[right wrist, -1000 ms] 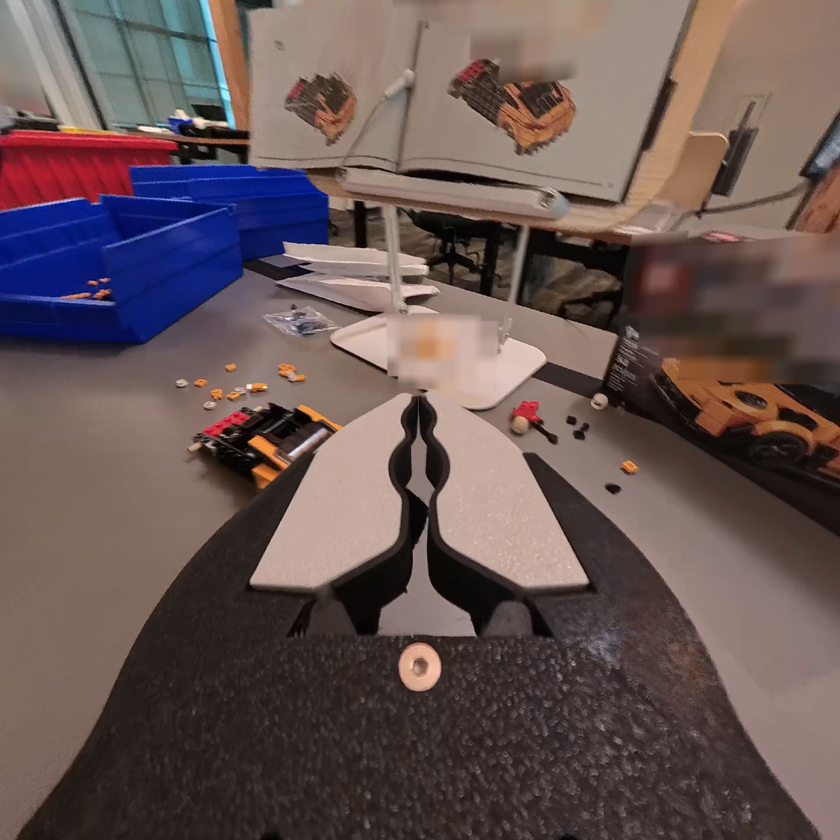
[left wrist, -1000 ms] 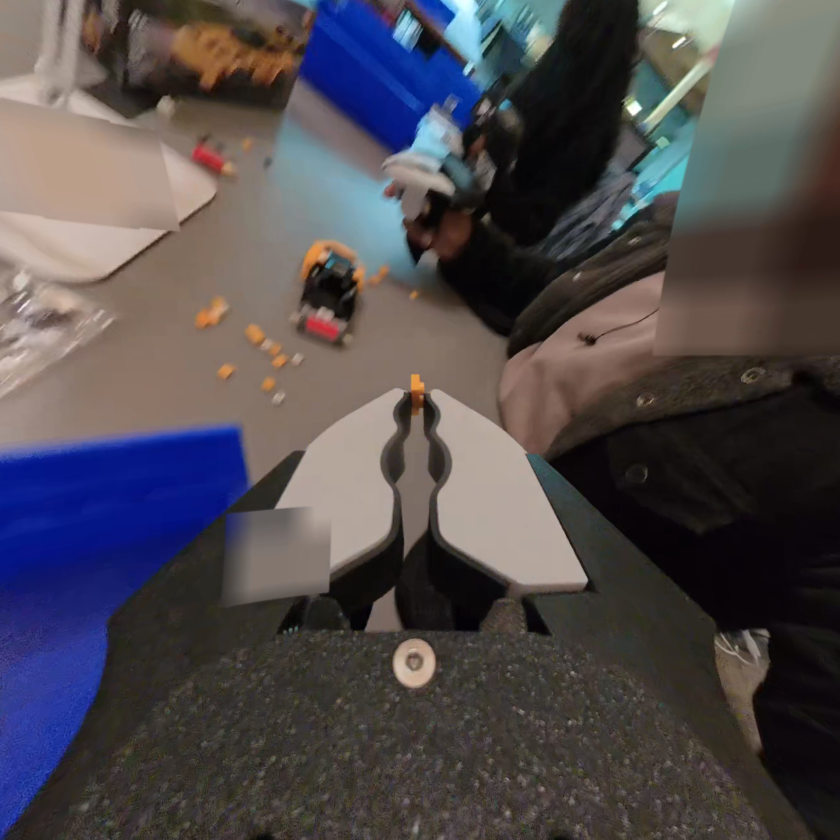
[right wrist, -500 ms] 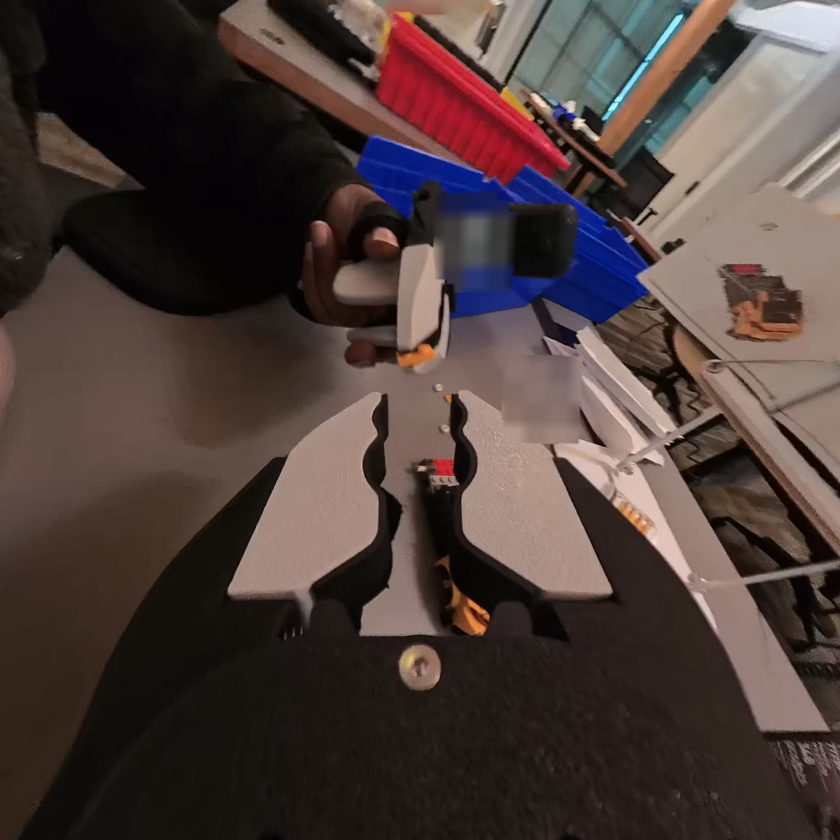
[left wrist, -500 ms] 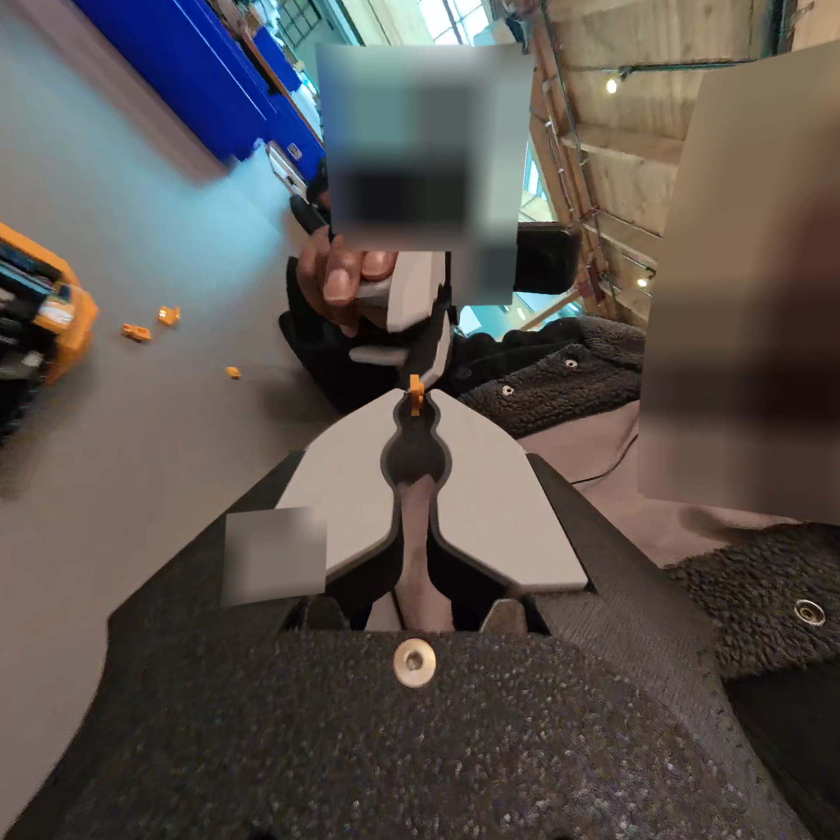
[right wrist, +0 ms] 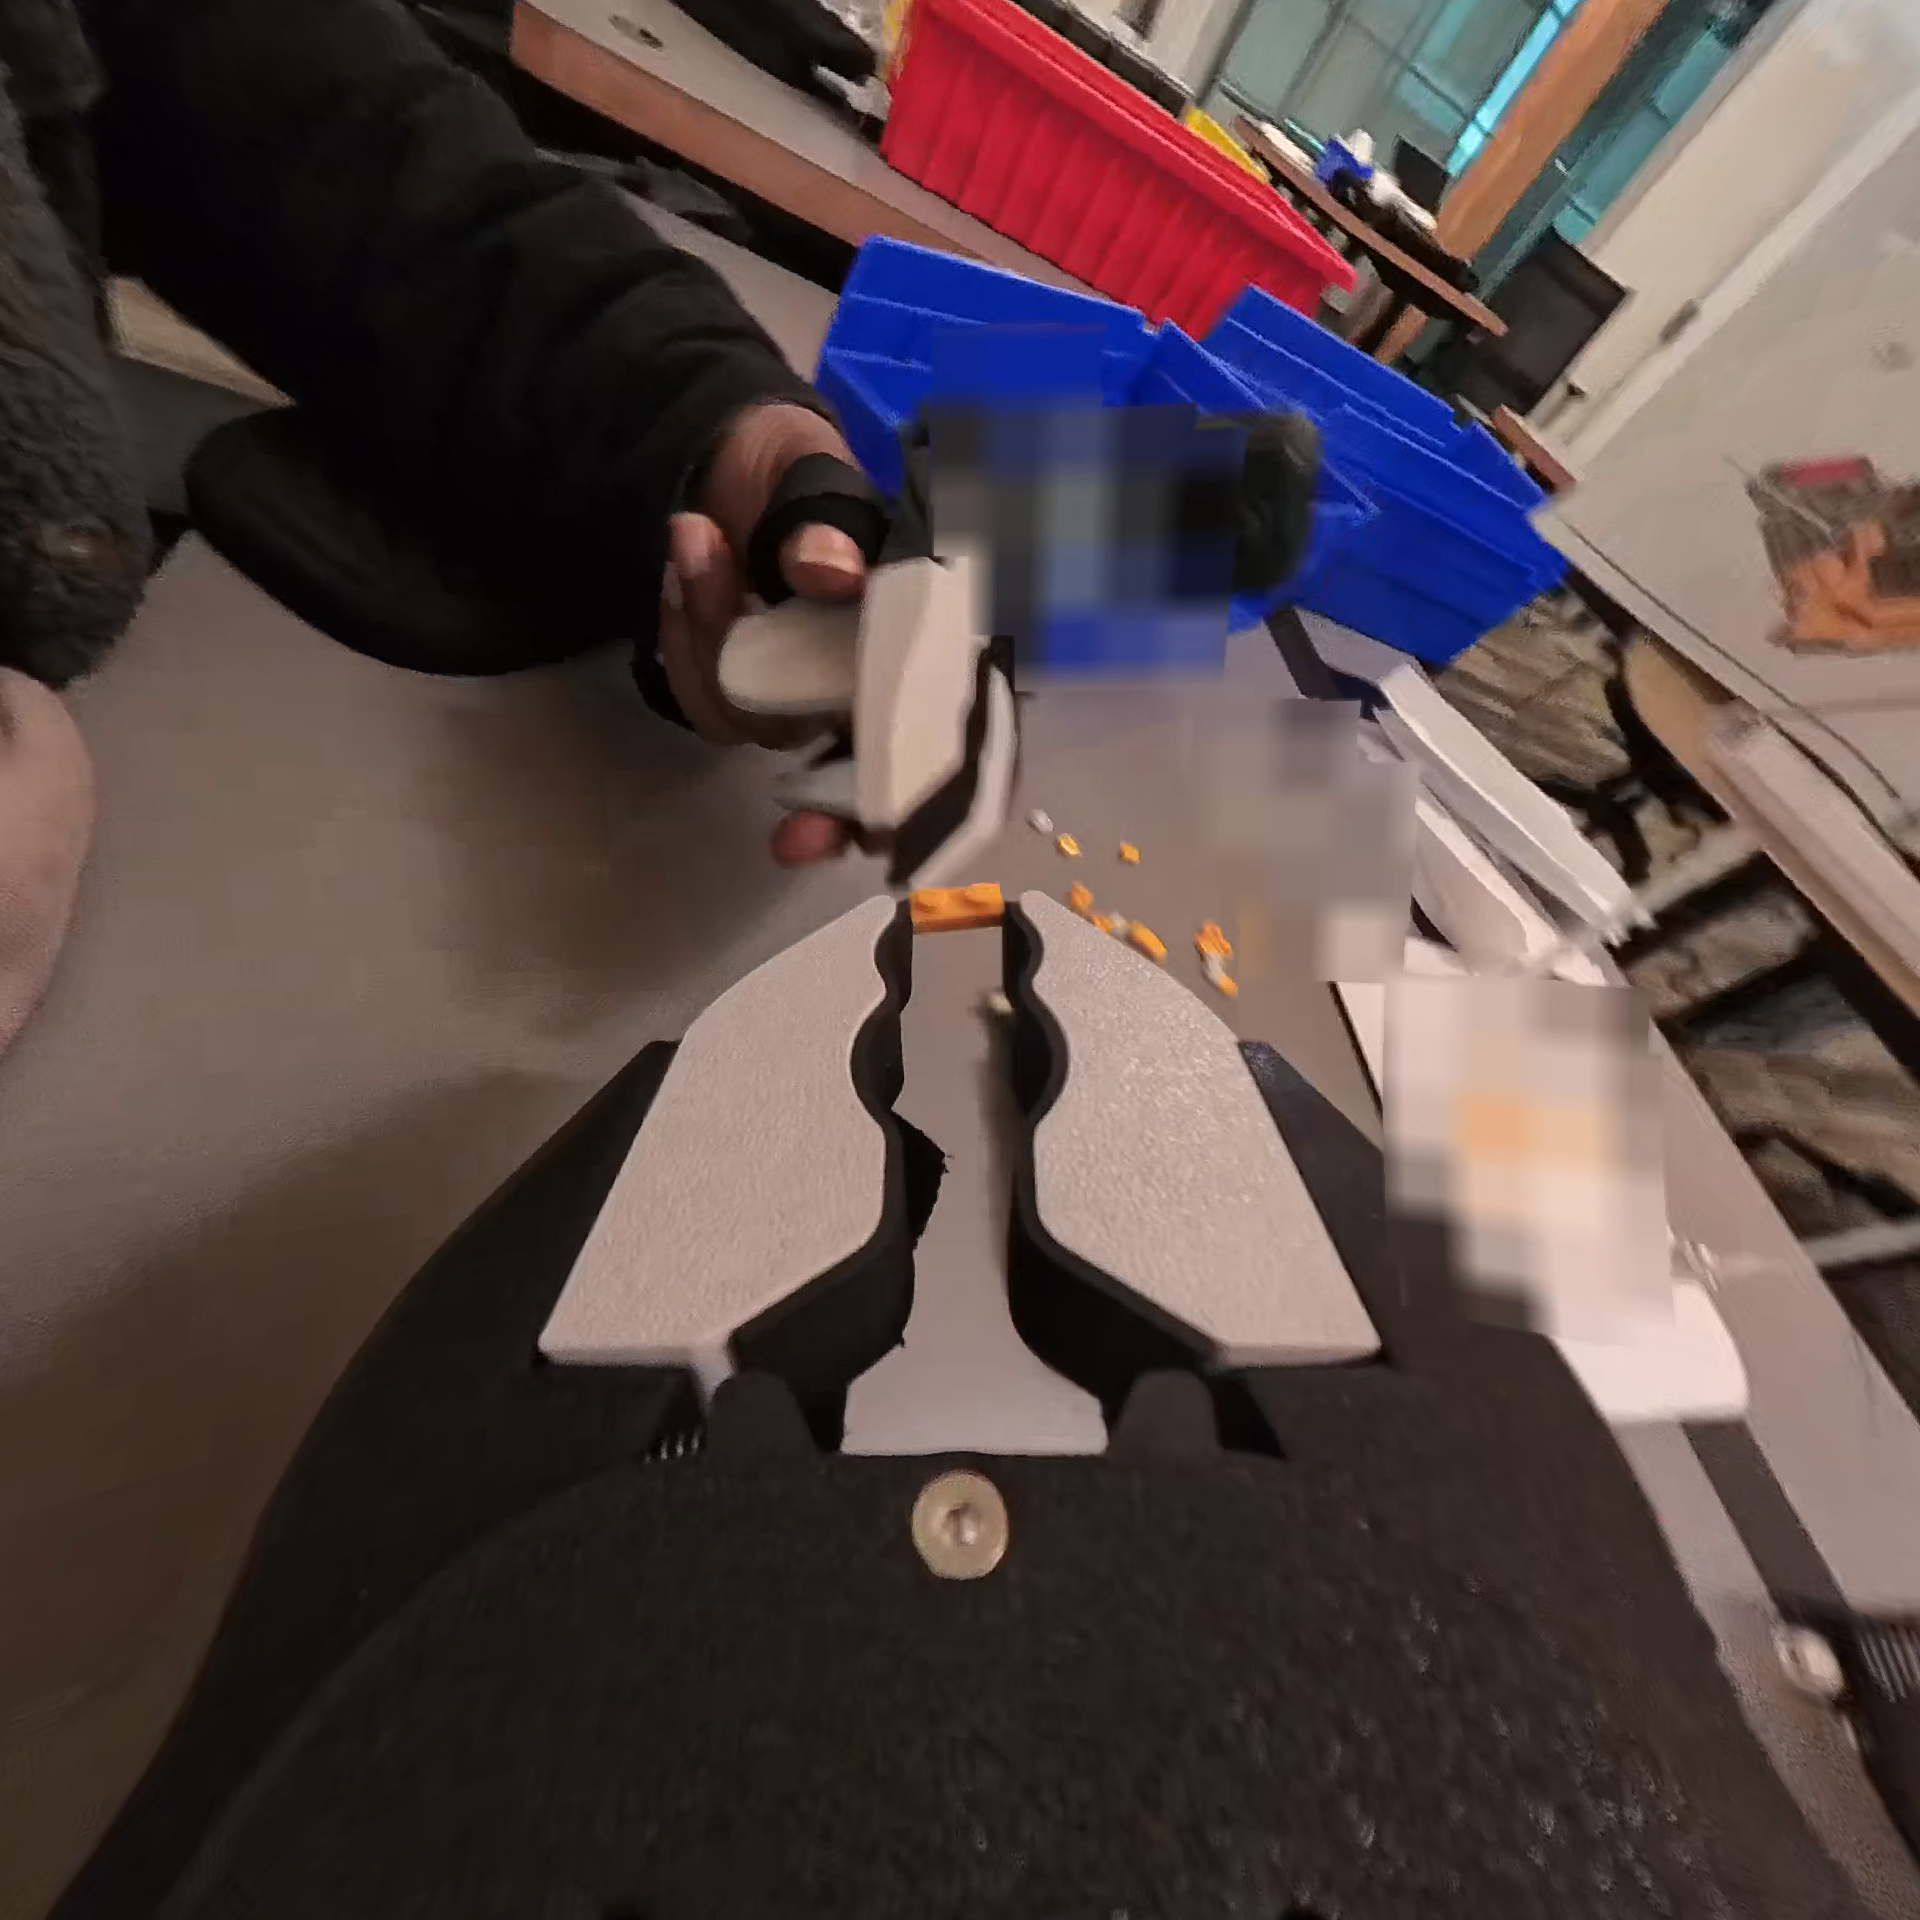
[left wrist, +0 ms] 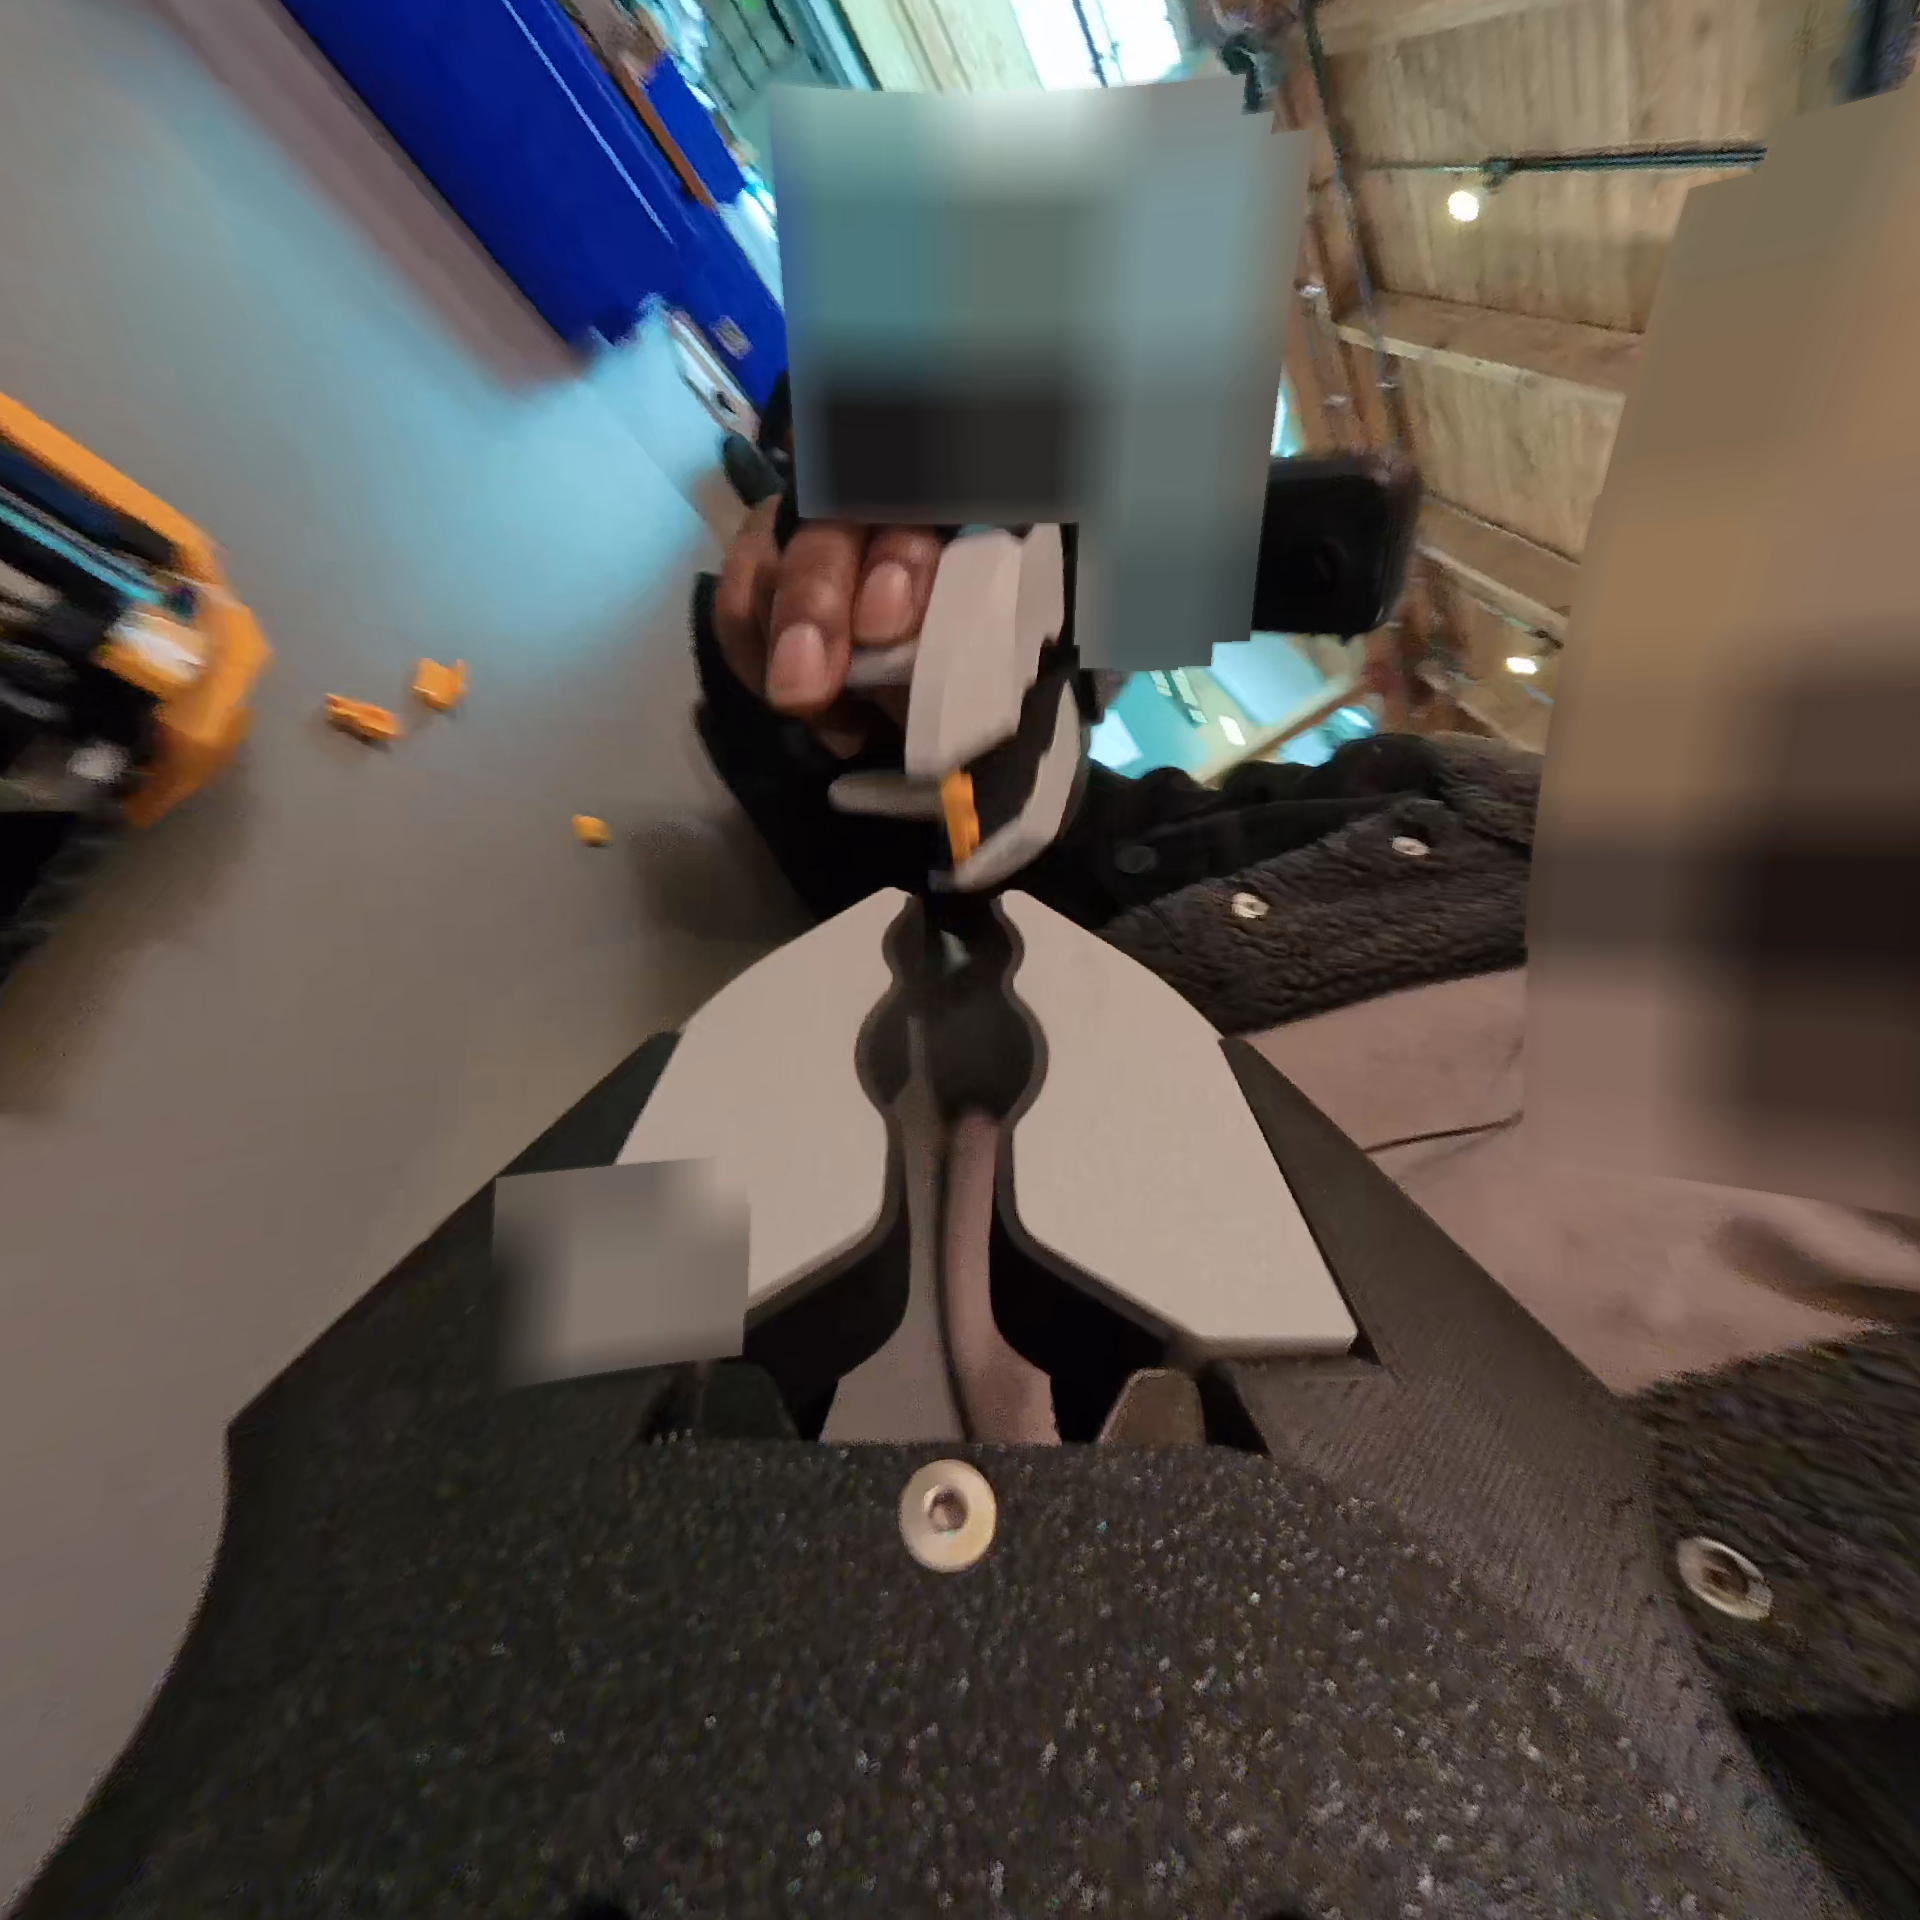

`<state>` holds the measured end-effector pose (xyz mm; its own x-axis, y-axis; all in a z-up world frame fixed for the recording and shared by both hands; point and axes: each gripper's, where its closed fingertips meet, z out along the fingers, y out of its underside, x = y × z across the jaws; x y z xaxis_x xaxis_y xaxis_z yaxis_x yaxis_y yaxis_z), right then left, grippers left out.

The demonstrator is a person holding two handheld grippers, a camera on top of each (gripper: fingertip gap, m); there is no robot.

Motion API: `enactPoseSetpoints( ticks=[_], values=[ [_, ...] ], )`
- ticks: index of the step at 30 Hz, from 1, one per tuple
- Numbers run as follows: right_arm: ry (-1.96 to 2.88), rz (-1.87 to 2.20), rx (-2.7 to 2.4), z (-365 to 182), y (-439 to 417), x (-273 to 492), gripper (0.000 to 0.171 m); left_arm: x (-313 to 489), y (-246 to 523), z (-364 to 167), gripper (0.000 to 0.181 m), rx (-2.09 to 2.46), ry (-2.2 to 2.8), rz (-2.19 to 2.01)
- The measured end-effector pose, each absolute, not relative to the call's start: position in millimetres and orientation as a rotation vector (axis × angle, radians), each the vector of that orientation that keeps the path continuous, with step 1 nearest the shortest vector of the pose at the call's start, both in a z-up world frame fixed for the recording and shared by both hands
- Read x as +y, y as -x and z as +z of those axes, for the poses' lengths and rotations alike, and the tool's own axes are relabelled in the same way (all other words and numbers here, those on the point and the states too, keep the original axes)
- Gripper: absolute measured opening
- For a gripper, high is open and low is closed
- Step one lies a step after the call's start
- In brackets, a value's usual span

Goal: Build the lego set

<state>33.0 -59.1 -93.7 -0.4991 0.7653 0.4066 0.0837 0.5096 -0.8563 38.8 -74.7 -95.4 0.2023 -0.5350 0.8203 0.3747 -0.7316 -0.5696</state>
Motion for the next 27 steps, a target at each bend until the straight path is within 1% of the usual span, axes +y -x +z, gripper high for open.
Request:
enactPoseSetpoints(
  ticks=[3,6,10,17,27],
  values=[
    [0.916,0.921,-1.941,-112,-49,2,0.016,-69,-24,-107,0.012,0.157,1.805,-1.389],
    [1.173,0.882,-2.044,-154,-77,51,0.017,-65,-12,-121,0.010,0.195,1.855,-1.170],
    [1.312,0.975,-2.105,-184,-86,52,0.017,-60,-6,-130,0.009,0.206,1.878,-1.079],
    [1.354,0.903,-2.241,-205,-77,42,0.017,-61,-7,-142,0.007,0.235,1.917,-1.034],
    [1.371,0.754,-2.430,-213,-76,40,0.017,-63,-10,-149,0.007,0.287,1.947,-0.989]
  ],
)
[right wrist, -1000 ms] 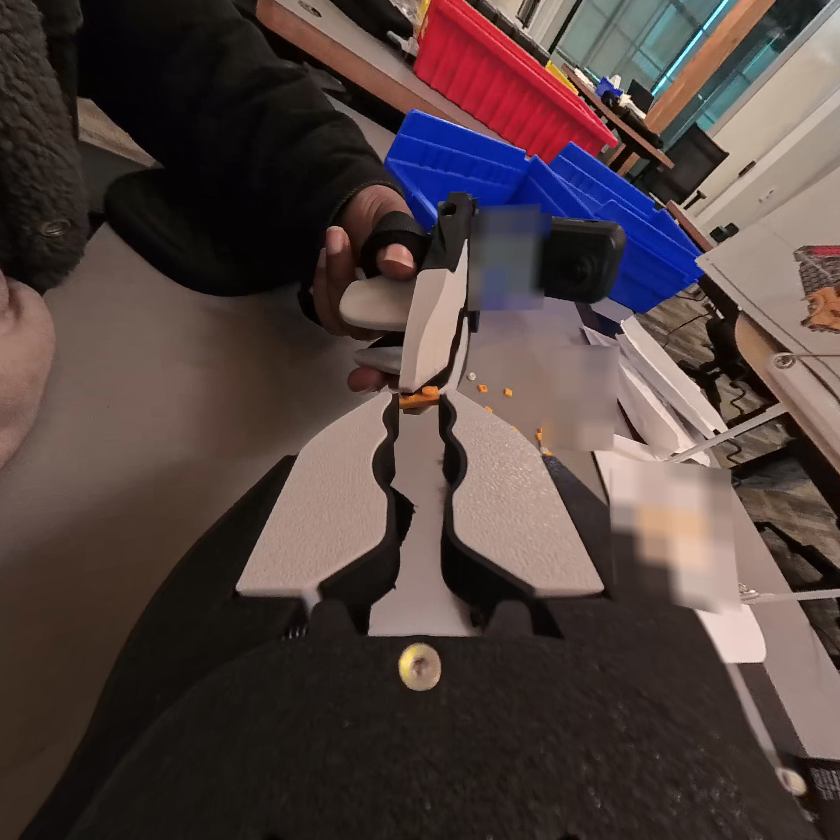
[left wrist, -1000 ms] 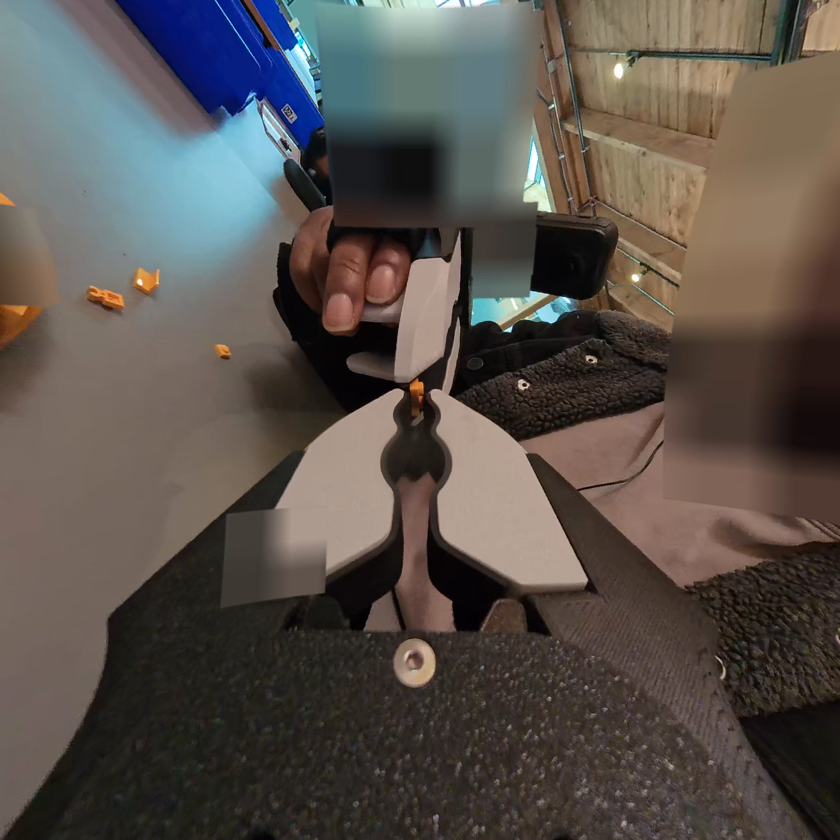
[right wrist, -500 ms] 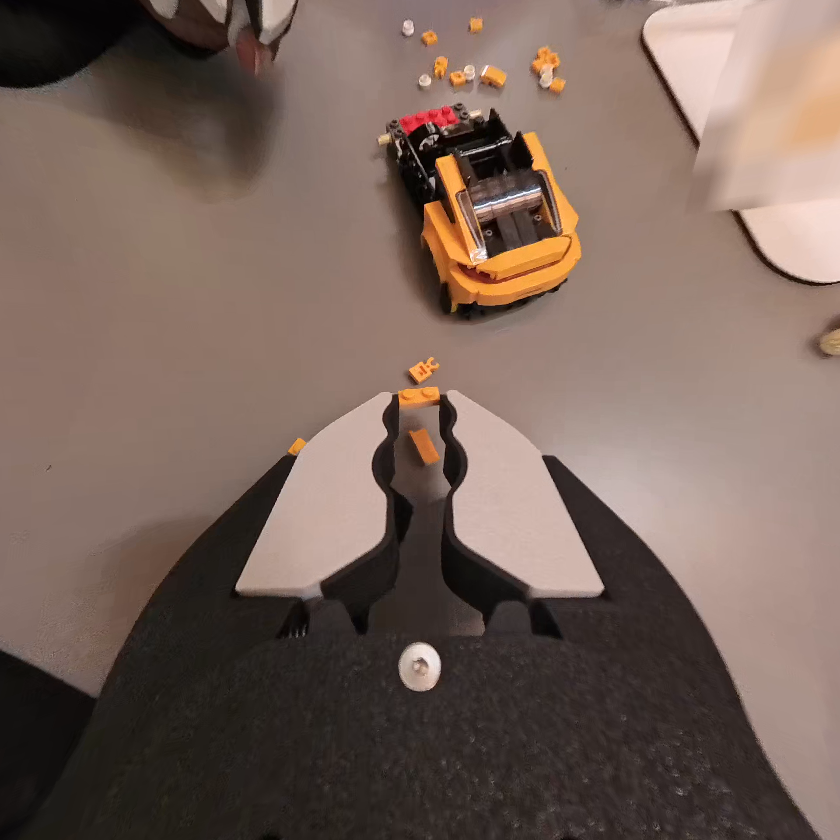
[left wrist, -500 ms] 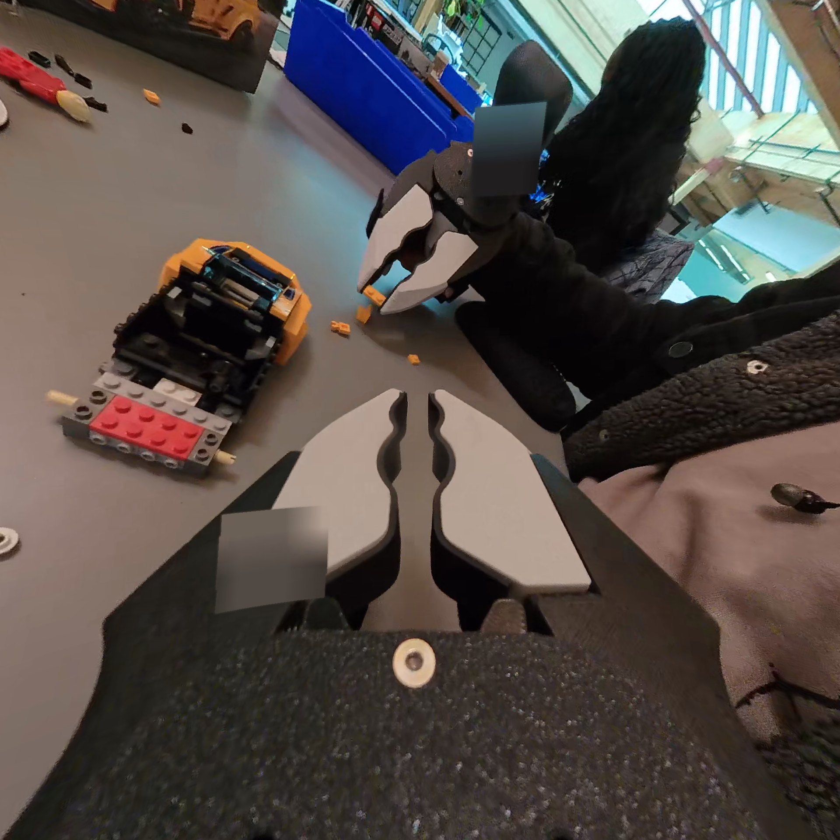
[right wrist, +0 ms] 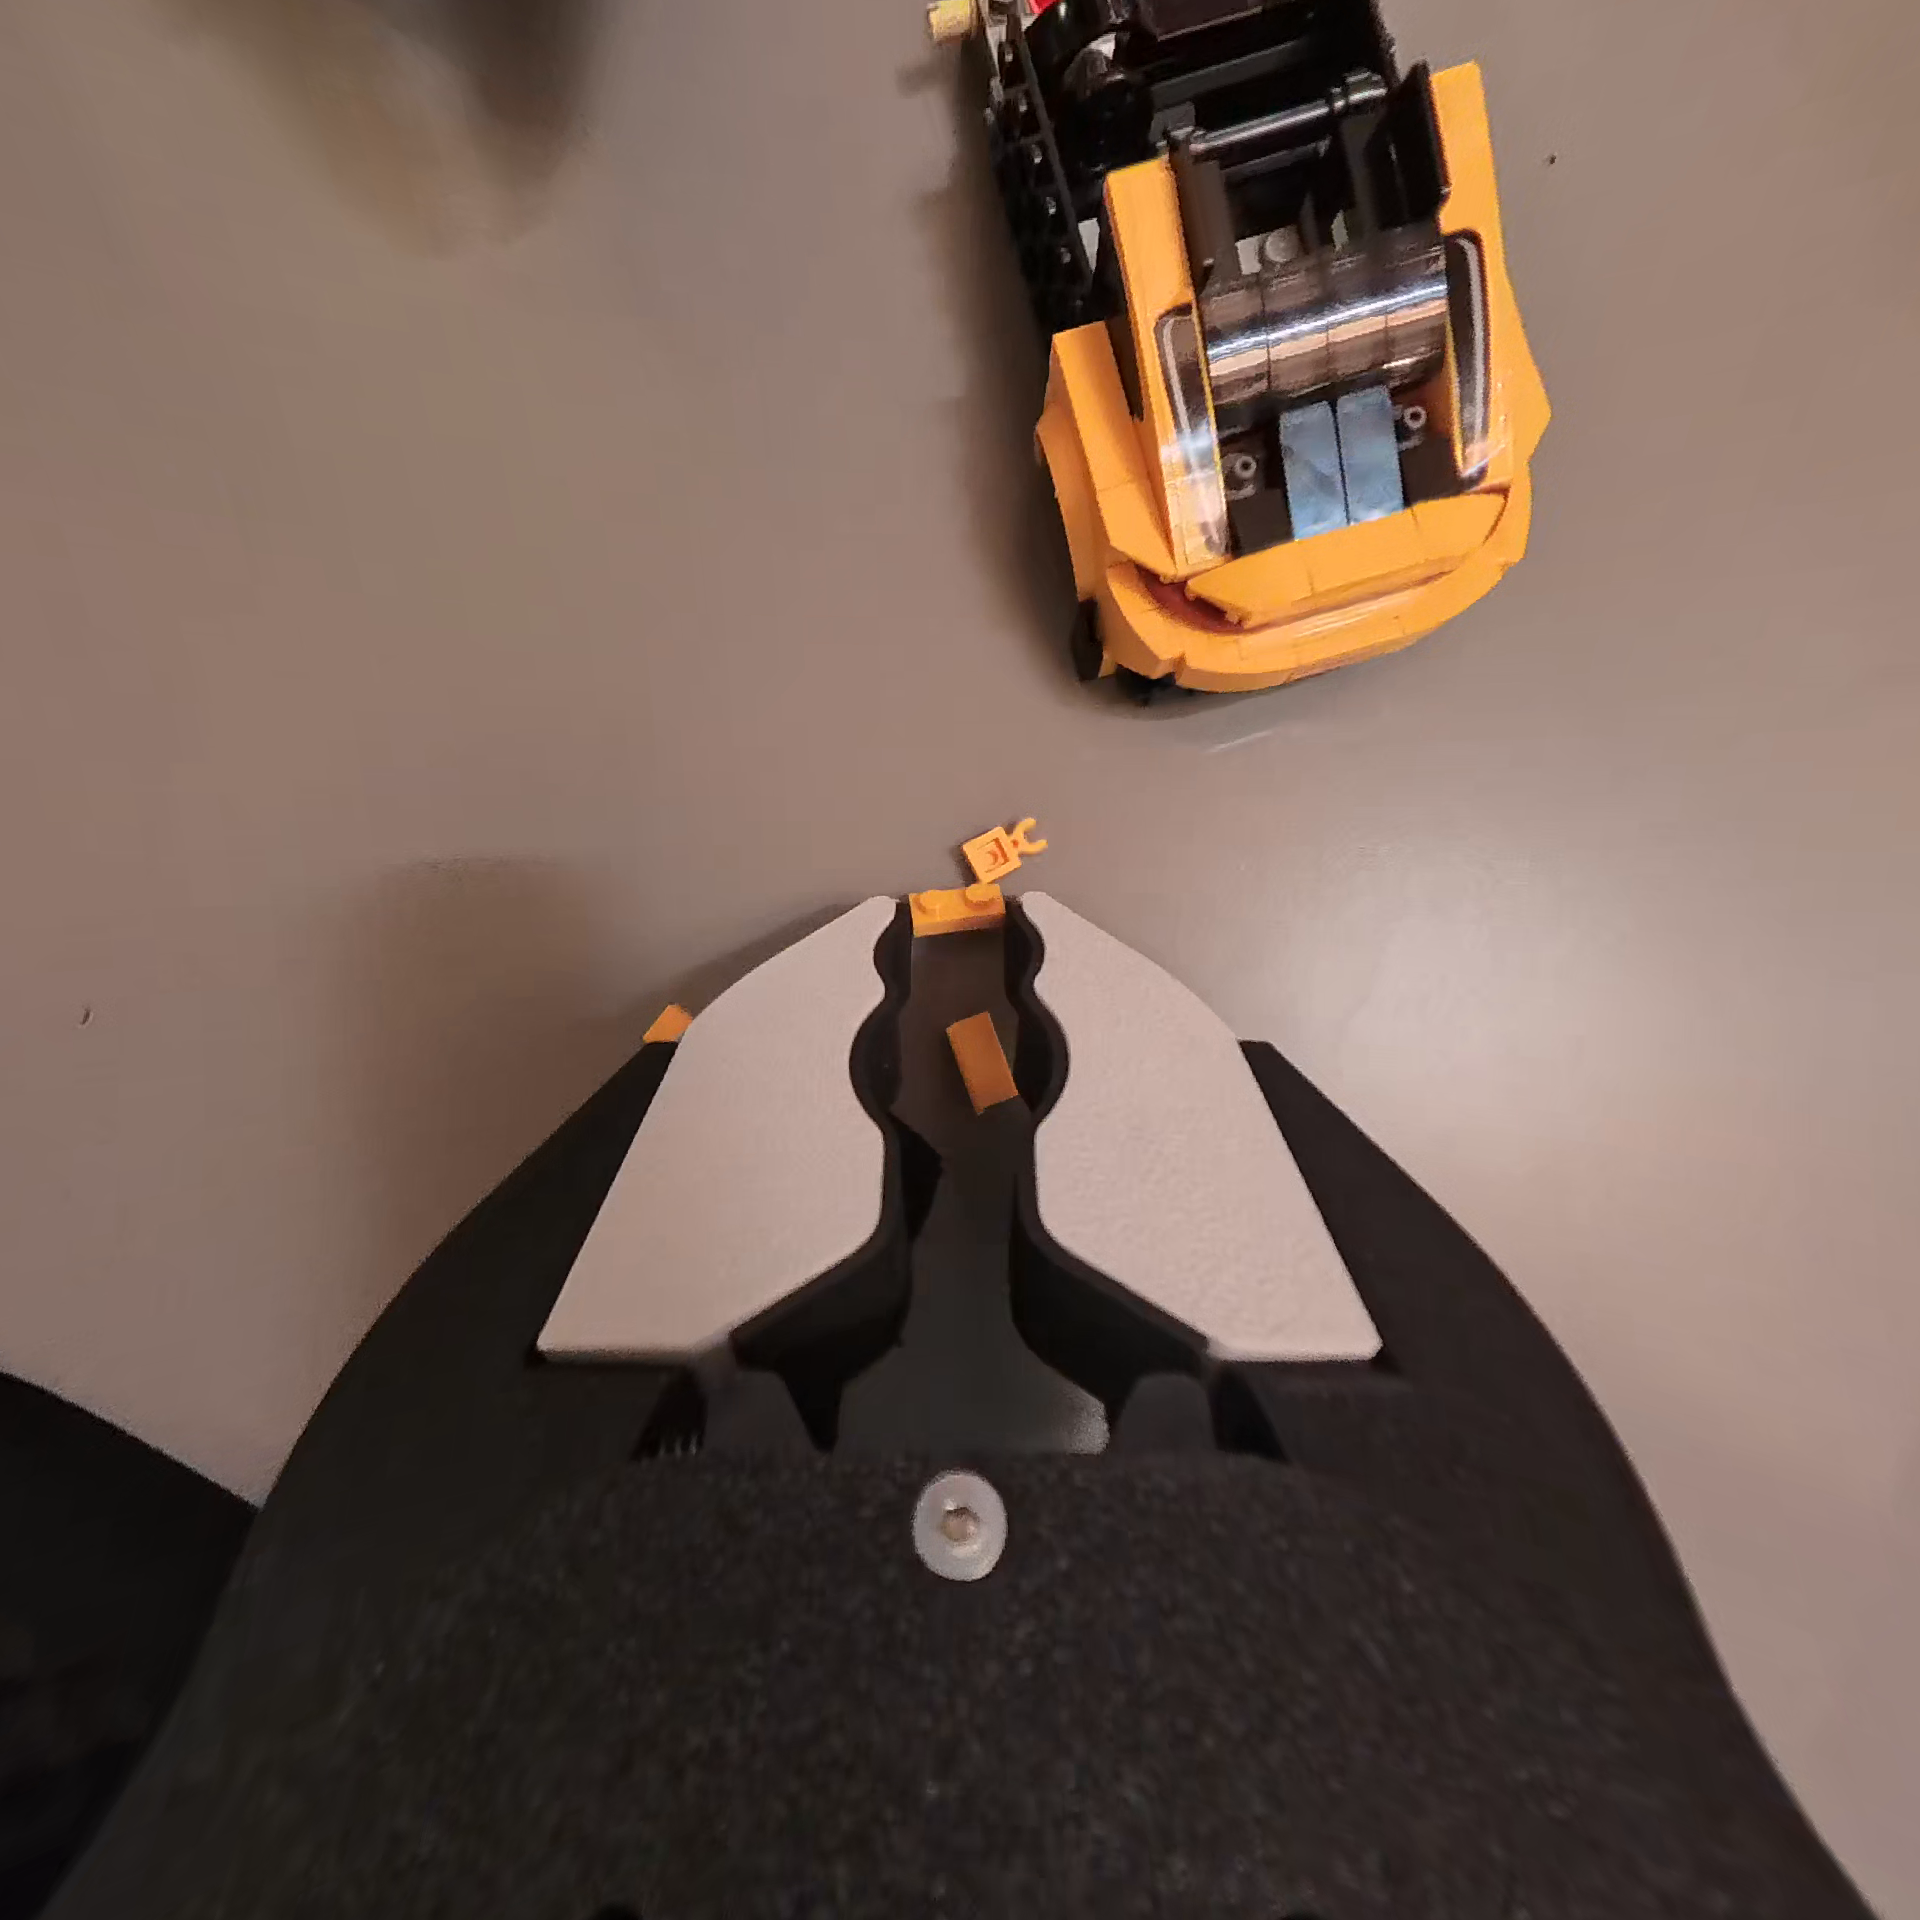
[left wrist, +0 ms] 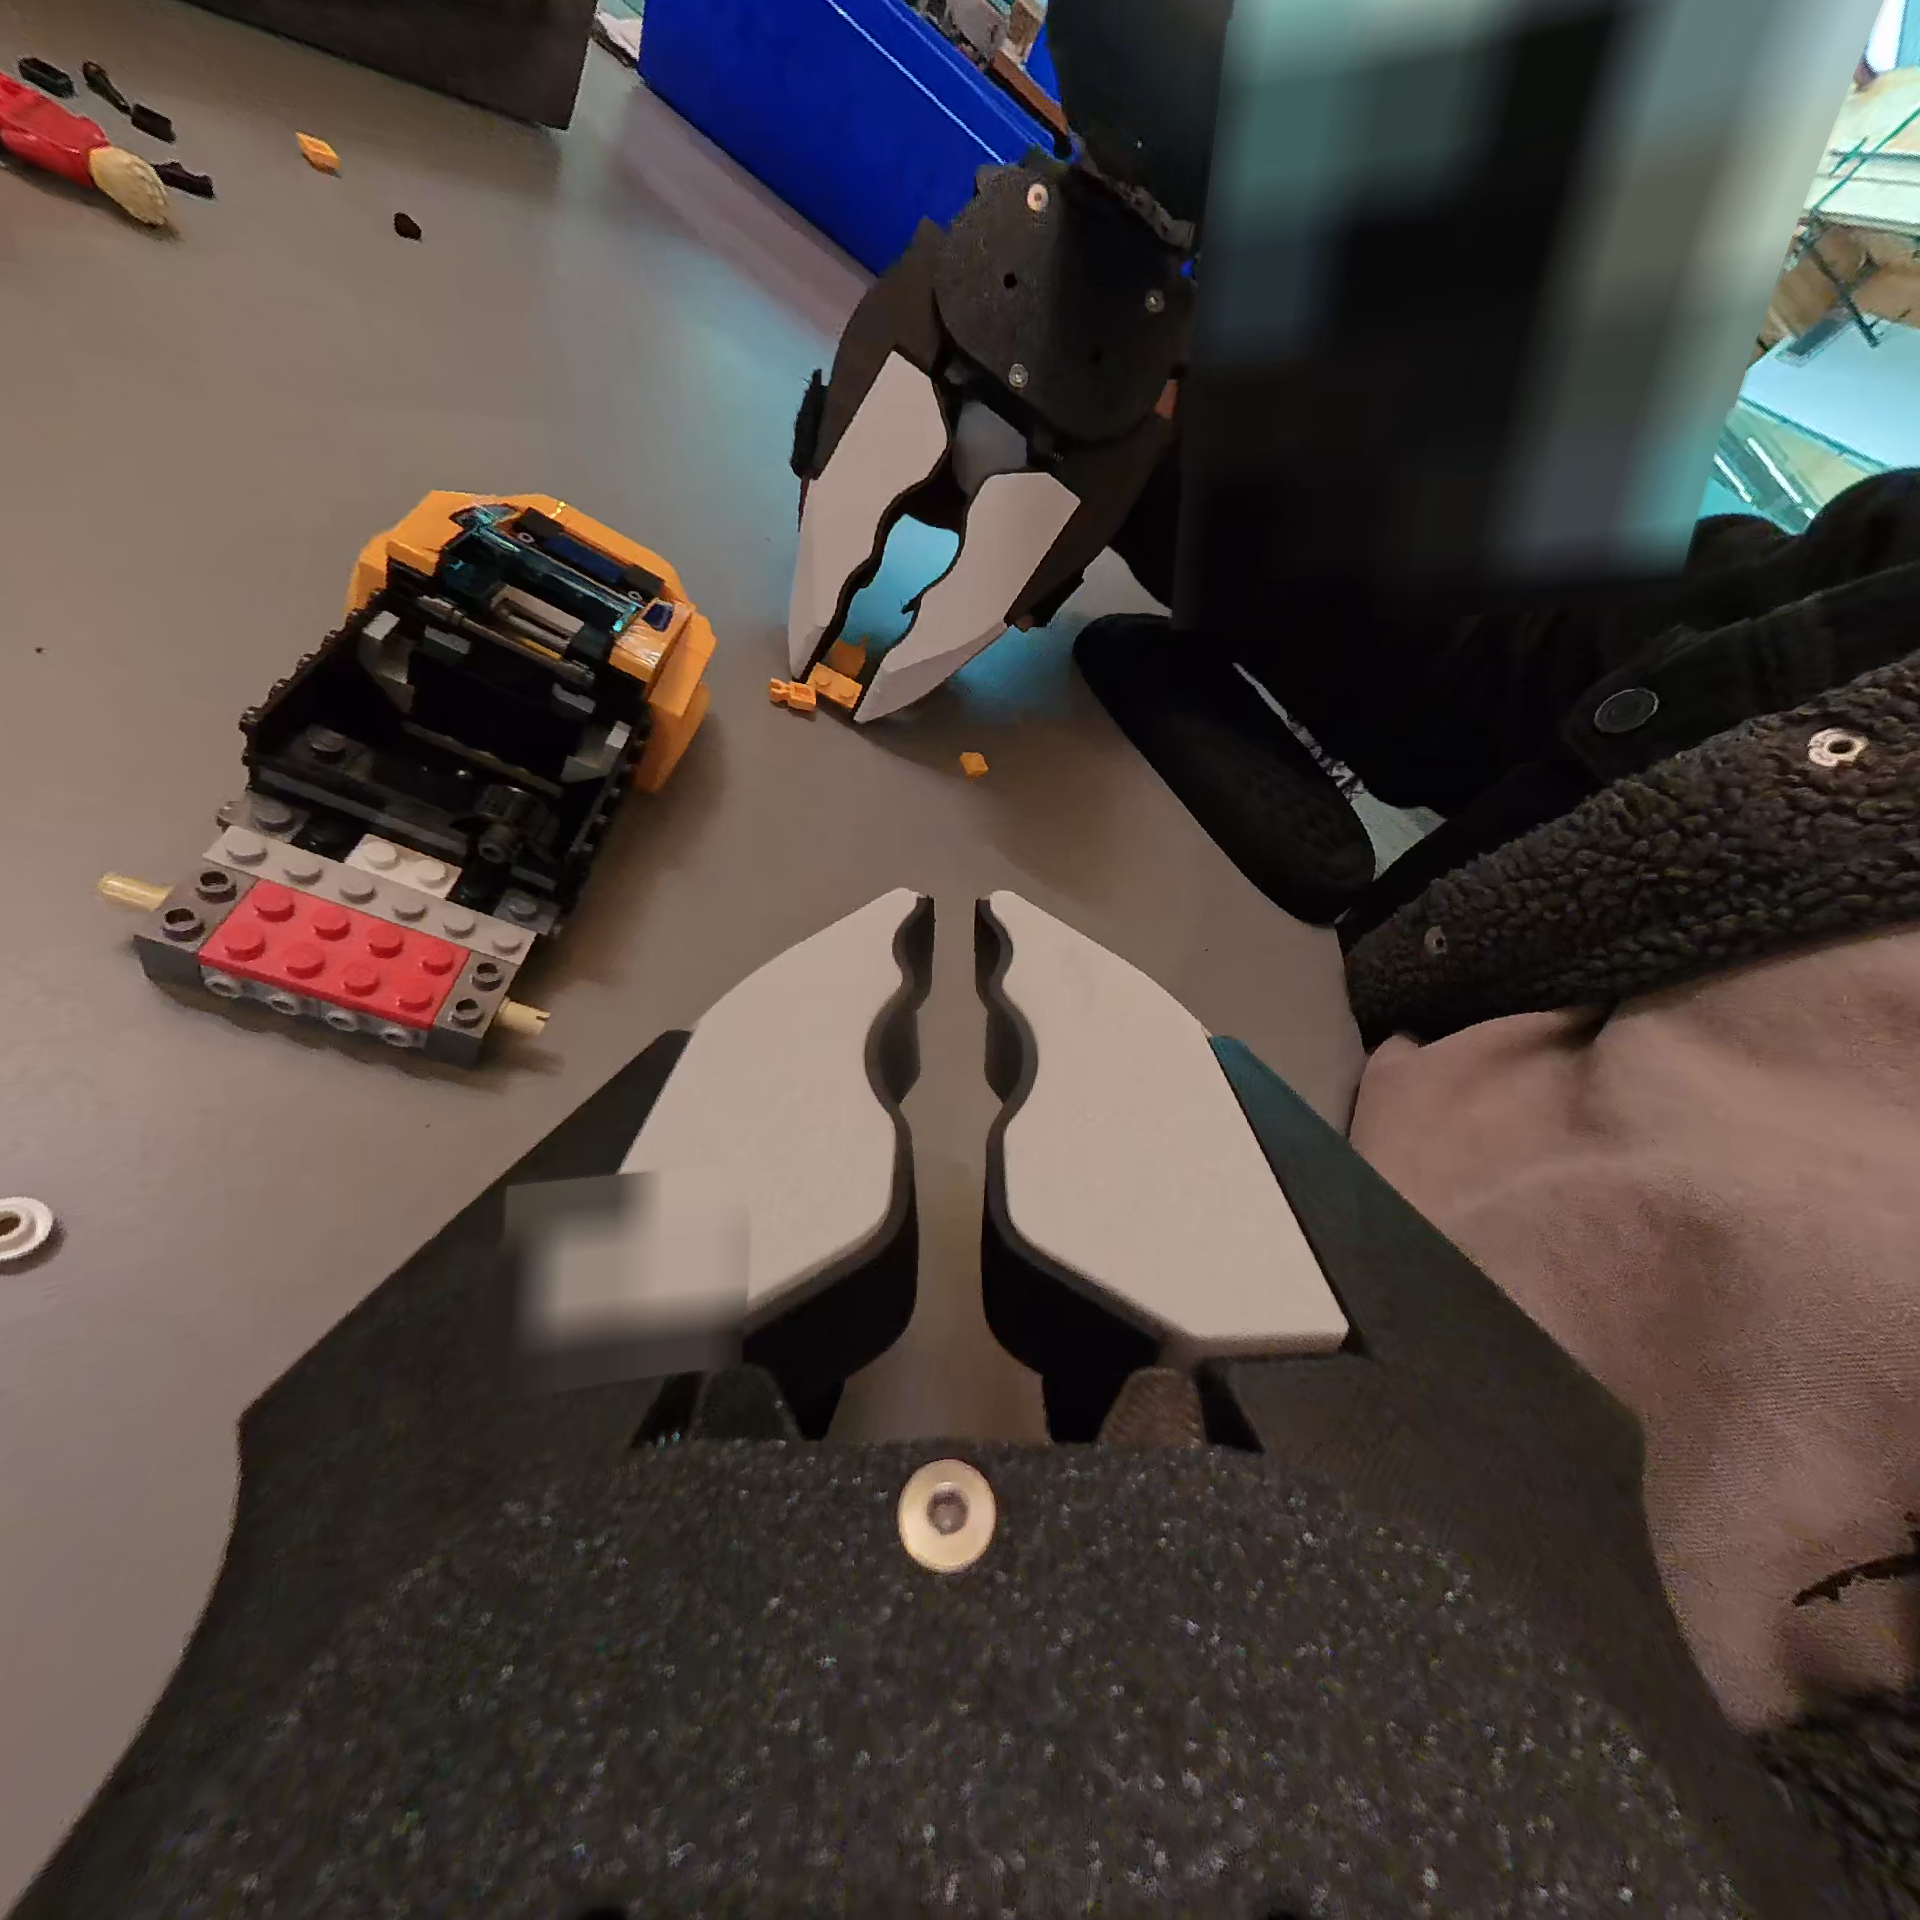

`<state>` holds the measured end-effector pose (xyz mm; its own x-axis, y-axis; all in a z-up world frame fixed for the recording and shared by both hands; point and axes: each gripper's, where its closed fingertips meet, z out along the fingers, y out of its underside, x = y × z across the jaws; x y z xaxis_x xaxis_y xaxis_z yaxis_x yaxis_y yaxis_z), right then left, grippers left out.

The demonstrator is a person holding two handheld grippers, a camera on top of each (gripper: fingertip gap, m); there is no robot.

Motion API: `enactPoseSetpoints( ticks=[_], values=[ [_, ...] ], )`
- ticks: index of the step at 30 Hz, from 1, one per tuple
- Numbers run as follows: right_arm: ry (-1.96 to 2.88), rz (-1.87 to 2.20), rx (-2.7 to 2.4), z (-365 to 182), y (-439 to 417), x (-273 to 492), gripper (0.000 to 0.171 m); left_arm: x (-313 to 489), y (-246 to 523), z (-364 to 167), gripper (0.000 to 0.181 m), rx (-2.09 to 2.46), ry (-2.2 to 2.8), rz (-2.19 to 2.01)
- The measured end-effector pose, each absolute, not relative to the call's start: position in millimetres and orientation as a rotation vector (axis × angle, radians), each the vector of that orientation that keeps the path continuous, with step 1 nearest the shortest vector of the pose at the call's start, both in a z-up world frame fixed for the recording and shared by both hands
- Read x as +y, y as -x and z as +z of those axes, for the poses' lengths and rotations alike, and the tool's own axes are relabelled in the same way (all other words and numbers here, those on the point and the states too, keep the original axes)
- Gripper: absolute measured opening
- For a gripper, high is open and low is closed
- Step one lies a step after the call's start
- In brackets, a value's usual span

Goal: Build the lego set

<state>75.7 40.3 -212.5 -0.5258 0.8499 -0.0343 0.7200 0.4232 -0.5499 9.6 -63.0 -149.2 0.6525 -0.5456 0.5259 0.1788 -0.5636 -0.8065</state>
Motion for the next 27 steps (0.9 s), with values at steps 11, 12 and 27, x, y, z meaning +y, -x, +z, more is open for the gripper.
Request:
enactPoseSetpoints(
  ticks=[11,12,27],
  values=[
    [1.423,0.763,-2.479,-211,-77,36,0.030,-66,-14,-152,0.007,0.328,1.961,-0.982],
    [1.416,0.774,-2.458,-208,-76,36,0.030,-66,-13,-152,0.007,0.328,1.962,-0.980],
    [1.279,0.967,-1.342,-65,-51,79,0.031,-47,37,-130,0.000,0.184,1.828,-0.586]
  ],
)
